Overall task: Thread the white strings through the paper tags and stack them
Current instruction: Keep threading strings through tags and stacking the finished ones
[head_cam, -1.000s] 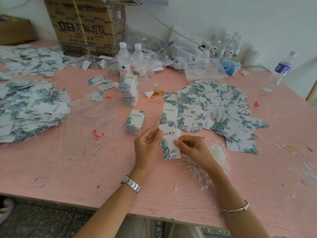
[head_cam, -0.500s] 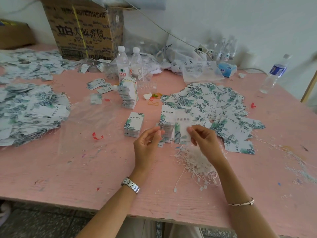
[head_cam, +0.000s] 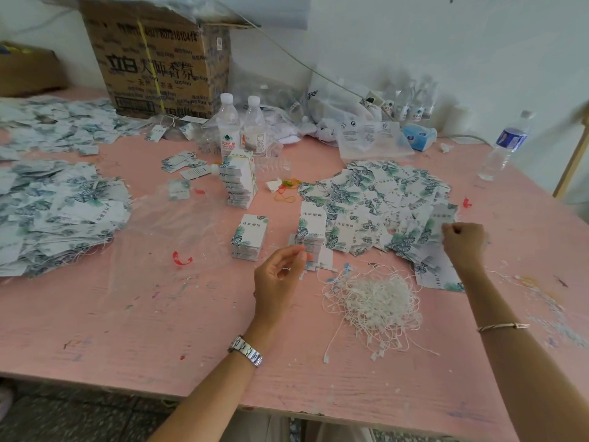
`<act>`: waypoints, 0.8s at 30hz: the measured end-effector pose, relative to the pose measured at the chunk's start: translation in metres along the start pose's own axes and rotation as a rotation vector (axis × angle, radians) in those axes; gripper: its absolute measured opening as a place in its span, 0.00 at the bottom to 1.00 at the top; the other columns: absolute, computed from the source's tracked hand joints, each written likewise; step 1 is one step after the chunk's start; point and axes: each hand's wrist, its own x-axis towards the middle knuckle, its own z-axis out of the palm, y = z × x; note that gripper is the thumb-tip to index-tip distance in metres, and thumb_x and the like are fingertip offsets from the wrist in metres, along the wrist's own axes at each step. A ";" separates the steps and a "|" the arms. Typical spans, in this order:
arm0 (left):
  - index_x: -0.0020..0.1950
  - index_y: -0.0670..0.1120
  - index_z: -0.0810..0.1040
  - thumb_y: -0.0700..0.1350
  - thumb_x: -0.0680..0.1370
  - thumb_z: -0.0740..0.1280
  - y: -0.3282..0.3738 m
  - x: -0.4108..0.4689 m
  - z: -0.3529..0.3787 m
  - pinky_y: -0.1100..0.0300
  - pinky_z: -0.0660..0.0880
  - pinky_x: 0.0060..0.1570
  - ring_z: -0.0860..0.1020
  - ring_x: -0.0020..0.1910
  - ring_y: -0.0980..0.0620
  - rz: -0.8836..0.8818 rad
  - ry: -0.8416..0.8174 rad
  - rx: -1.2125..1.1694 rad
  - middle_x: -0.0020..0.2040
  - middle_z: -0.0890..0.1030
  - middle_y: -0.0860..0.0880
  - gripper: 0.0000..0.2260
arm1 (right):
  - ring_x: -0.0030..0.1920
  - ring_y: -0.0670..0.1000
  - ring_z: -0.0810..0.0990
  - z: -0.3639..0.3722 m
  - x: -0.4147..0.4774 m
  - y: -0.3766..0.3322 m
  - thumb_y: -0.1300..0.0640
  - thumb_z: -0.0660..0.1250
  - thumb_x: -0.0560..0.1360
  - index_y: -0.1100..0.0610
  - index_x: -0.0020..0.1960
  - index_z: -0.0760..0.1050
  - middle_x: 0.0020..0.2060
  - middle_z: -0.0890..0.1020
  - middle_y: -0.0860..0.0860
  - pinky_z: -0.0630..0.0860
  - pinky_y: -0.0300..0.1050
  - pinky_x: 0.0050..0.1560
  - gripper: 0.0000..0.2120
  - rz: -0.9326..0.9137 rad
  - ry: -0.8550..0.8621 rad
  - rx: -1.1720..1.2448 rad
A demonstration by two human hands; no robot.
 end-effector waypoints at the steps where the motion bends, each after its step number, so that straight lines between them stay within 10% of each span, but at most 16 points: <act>1: 0.52 0.48 0.84 0.40 0.79 0.71 0.000 0.000 0.000 0.66 0.78 0.47 0.84 0.47 0.56 0.005 -0.006 0.005 0.45 0.87 0.51 0.05 | 0.24 0.48 0.61 0.000 -0.002 0.001 0.66 0.63 0.79 0.61 0.26 0.65 0.21 0.64 0.50 0.64 0.42 0.33 0.22 -0.009 0.017 -0.060; 7: 0.51 0.49 0.84 0.39 0.79 0.71 0.001 -0.002 0.002 0.67 0.78 0.46 0.84 0.45 0.57 0.006 -0.015 0.031 0.45 0.87 0.52 0.06 | 0.27 0.52 0.64 0.005 -0.011 0.010 0.68 0.64 0.74 0.64 0.29 0.67 0.25 0.67 0.55 0.64 0.45 0.31 0.15 -0.054 0.030 -0.254; 12: 0.51 0.50 0.84 0.39 0.79 0.71 0.001 -0.002 0.003 0.66 0.79 0.46 0.85 0.46 0.56 0.020 -0.027 0.058 0.45 0.87 0.53 0.06 | 0.54 0.62 0.80 0.013 -0.029 -0.009 0.59 0.66 0.79 0.67 0.62 0.76 0.54 0.81 0.64 0.77 0.56 0.53 0.15 -0.134 0.072 -0.342; 18: 0.51 0.48 0.84 0.38 0.79 0.71 0.001 -0.002 0.003 0.66 0.78 0.46 0.84 0.46 0.55 0.028 -0.024 0.071 0.45 0.87 0.52 0.05 | 0.40 0.46 0.79 0.033 -0.071 -0.046 0.56 0.67 0.79 0.57 0.54 0.83 0.45 0.83 0.48 0.78 0.42 0.44 0.08 -0.535 -0.362 -0.241; 24: 0.49 0.49 0.84 0.39 0.78 0.72 0.001 -0.003 0.004 0.60 0.80 0.48 0.84 0.46 0.53 0.015 -0.012 0.094 0.44 0.86 0.51 0.05 | 0.35 0.34 0.75 0.054 -0.093 -0.046 0.55 0.71 0.77 0.51 0.48 0.84 0.40 0.78 0.35 0.66 0.30 0.36 0.03 -0.551 -0.677 -0.258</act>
